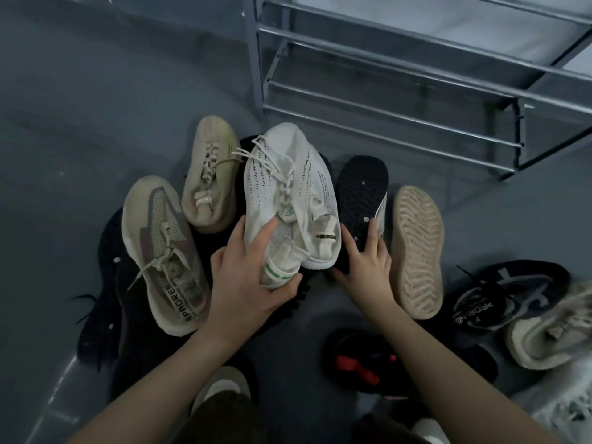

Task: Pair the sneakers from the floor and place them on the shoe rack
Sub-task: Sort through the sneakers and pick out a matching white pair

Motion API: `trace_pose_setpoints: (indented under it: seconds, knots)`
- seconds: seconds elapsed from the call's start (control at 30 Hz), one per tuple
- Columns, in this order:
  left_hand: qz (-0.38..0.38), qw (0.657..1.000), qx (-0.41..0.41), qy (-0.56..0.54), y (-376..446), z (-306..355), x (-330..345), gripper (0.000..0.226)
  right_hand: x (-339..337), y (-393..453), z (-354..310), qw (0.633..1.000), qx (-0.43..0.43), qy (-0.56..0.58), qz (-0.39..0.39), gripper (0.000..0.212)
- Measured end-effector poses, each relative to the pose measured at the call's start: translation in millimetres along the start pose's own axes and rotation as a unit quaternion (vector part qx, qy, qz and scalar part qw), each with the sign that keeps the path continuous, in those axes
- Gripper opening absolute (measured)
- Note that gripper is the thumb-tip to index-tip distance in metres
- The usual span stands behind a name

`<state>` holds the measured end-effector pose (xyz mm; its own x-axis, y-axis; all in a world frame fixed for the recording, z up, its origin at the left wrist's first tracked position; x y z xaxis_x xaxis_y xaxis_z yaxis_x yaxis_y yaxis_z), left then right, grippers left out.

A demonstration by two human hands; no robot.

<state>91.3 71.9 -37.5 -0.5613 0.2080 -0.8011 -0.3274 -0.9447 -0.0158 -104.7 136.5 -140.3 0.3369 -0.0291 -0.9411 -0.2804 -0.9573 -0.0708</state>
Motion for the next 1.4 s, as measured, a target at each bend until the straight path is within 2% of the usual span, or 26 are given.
trace_pose_setpoints:
  seconds: [0.13, 0.2, 0.27, 0.37, 0.43, 0.53, 0.6, 0.67, 0.73, 0.83, 0.9, 0.97, 1.07, 1.17, 1.3, 1.4]
  knots:
    - [0.016, 1.0, 0.002, -0.024, -3, 5, -6, 0.077, -19, -7, 9, 0.998, -0.011, 0.026, 0.058, 0.07]
    - [0.027, 0.999, 0.006, -0.039, -5, 12, -8, 0.076, -39, -16, 15, 0.99, -0.004, 0.108, 0.093, 0.064]
    - [0.023, 0.999, 0.017, -0.046, -7, 24, -5, 0.076, -63, -27, 17, 0.963, 0.017, 0.232, 0.133, 0.06]
    - [0.008, 0.998, 0.04, -0.052, -11, 45, 6, 0.075, -92, -49, 17, 0.897, 0.065, 0.394, 0.192, 0.061]
    - [-0.009, 0.997, 0.044, -0.062, -14, 58, 16, 0.074, -101, -67, 21, 0.868, 0.103, 0.443, 0.201, 0.061]
    - [-0.028, 0.996, 0.062, -0.053, -18, 74, 33, 0.071, -107, -91, 38, 0.871, 0.159, 0.424, 0.191, 0.047]
    - [-0.035, 0.996, 0.08, -0.036, -20, 81, 45, 0.07, -102, -104, 55, 0.9, 0.194, 0.353, 0.169, 0.041]
    - [-0.036, 0.996, 0.081, -0.02, -22, 83, 55, 0.072, -99, -114, 66, 0.934, 0.183, 0.256, 0.169, 0.043]
    - [-0.031, 0.997, 0.066, -0.009, -22, 81, 58, 0.073, -99, -118, 66, 0.956, 0.141, 0.198, 0.164, 0.051]
    - [-0.022, 0.998, 0.049, 0.015, -22, 74, 56, 0.076, -88, -110, 48, 0.993, 0.046, 0.086, 0.063, 0.079]
    - [-0.026, 0.999, 0.039, 0.02, -22, 72, 54, 0.078, -73, -102, 37, 0.999, 0.017, 0.029, -0.022, 0.099]
    - [-0.032, 0.998, 0.033, 0.032, -22, 73, 53, 0.079, -61, -98, 33, 0.999, 0.002, -0.008, -0.051, 0.104]
    - [-0.039, 0.995, 0.042, 0.083, -22, 76, 55, 0.08, -62, -96, 38, 1.0, -0.002, -0.013, -0.019, 0.09]
    - [-0.036, 0.994, 0.058, 0.082, -22, 77, 49, 0.075, -71, -101, 40, 0.996, 0.017, 0.086, 0.014, 0.079]
    - [-0.013, 0.998, 0.05, 0.033, -23, 78, 30, 0.068, -107, -105, 30, 0.967, 0.057, 0.203, 0.145, 0.067]
    - [0.011, 0.998, 0.064, 0.008, -25, 85, 13, 0.066, -142, -101, 16, 0.956, 0.034, 0.207, 0.207, 0.063]
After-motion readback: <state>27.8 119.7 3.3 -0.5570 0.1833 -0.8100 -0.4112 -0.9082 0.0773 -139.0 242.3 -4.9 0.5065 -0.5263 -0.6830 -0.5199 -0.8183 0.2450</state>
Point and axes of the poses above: each hand's wrist, its own y-axis towards the middle knuckle, its own x-axis out of the palm, z = x × y, the point moved 6 cm from there along y, towards the middle knuckle, and after that the axes turned 10 degrees about -x, right-handed, at the moved point
